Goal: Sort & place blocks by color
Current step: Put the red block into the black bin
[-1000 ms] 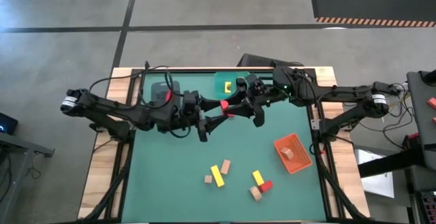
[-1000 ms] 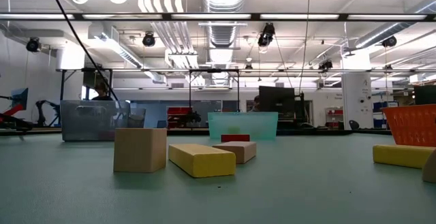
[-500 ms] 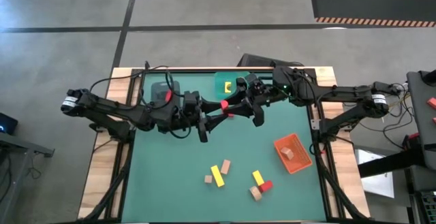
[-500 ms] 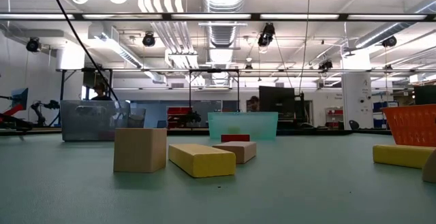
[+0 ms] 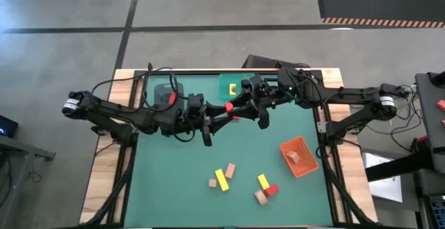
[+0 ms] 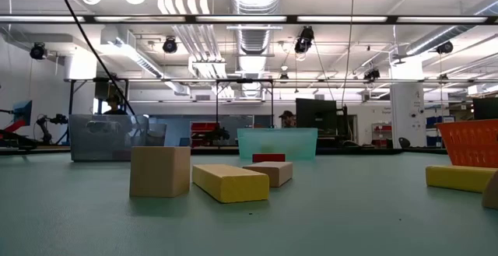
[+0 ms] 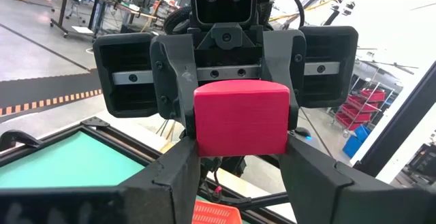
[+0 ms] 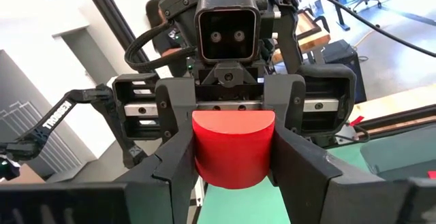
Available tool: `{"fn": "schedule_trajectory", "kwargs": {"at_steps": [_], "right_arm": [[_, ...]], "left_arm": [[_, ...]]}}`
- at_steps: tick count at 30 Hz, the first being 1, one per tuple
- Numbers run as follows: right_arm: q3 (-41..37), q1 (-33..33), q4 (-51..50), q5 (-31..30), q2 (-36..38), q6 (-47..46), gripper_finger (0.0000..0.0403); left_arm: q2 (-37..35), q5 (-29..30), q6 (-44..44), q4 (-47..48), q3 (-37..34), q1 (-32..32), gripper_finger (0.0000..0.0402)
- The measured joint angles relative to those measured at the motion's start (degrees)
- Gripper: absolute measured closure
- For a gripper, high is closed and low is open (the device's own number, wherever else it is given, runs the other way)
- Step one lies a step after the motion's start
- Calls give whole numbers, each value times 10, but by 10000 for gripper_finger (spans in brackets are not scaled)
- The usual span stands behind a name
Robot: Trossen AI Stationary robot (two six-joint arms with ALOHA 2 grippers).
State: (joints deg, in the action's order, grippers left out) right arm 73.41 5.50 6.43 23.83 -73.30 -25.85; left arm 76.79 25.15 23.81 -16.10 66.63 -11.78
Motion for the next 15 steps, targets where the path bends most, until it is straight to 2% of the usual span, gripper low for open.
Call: {"fn": "schedule_trajectory", "kwargs": {"at_steps": [8, 15], "right_arm": [[0, 0, -1, 0, 0, 0, 242], [0, 0, -3, 0, 0, -1, 211]], "left_arm": [[0, 1, 0, 0, 0, 1, 238], [0, 5, -1, 0, 0, 1, 236]]}}
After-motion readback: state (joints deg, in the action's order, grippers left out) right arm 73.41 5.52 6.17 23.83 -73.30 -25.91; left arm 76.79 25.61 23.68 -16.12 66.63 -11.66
